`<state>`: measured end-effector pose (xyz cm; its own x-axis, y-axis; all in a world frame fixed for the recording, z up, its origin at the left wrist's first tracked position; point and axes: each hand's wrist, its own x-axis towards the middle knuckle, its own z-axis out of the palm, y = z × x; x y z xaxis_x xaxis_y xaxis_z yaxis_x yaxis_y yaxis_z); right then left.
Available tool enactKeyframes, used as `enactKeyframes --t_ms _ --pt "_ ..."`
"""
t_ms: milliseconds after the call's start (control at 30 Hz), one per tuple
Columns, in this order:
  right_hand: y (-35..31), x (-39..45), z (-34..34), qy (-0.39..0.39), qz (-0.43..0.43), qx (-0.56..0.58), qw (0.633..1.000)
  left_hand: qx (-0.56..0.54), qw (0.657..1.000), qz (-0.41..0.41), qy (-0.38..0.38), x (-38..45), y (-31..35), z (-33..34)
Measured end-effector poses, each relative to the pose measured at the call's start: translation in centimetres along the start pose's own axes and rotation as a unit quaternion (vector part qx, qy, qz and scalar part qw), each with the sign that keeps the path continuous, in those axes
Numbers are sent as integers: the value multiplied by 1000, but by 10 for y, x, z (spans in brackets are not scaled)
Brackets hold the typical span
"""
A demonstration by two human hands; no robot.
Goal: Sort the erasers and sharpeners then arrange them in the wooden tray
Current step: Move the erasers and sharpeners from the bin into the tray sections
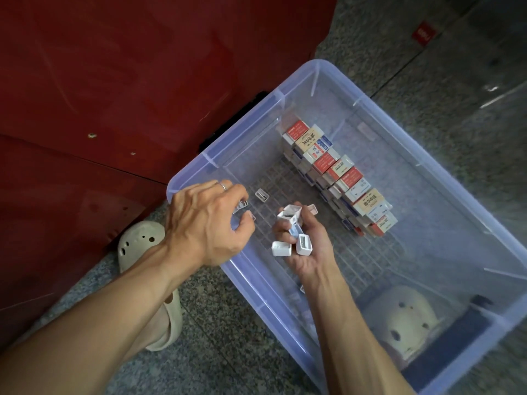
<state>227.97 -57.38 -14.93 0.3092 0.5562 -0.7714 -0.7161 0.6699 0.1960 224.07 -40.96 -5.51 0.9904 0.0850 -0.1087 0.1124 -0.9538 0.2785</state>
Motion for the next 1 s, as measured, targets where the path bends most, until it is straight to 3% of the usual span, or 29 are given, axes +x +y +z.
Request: enactKeyframes --t_ms 267,367,533,667,1000 --pt "-18 -57 42 -15 -57 -50 997 17 999 -23 -31 0 4 -4" --pt "-23 -83 57 -19 -84 -54 995 -63 995 -67 -35 0 11 -7" --pt "-23 -125 79 -23 -129 -43 990 -286 940 -176 60 -21 37 -37" --pt "-14 -155 94 -27 -149 -46 987 -349 898 -246 111 -60 48 -70" --pt "46 -239 121 -95 -171 -87 977 -455 804 -289 250 -146 54 -154"
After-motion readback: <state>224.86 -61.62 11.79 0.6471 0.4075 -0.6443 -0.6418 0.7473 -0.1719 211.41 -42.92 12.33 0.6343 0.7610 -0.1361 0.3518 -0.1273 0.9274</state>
